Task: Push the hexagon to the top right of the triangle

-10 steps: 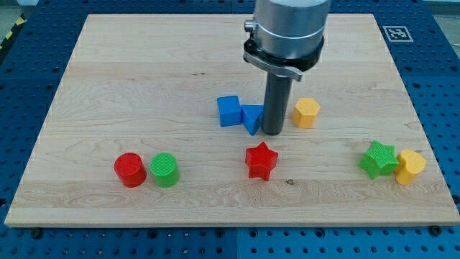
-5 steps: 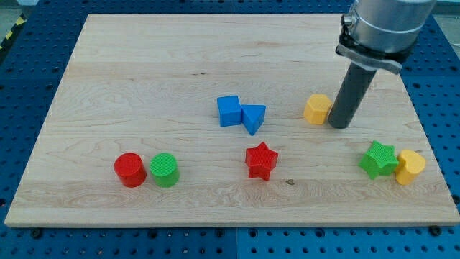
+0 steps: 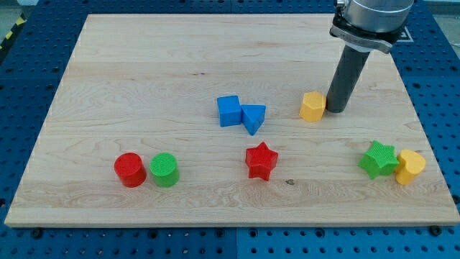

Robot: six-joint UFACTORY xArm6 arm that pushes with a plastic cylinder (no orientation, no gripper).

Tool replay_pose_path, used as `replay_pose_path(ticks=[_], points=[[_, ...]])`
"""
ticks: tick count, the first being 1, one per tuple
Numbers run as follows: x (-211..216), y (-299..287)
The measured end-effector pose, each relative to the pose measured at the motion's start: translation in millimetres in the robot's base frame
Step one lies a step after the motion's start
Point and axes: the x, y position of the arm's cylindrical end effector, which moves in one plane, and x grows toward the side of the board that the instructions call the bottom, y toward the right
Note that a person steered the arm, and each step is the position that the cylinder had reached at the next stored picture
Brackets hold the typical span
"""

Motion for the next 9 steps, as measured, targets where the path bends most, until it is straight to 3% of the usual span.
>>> replay_pose_path(ticks=[3,6,7,9], points=[[2,-11],[2,-108],[2,-92],[27,2]])
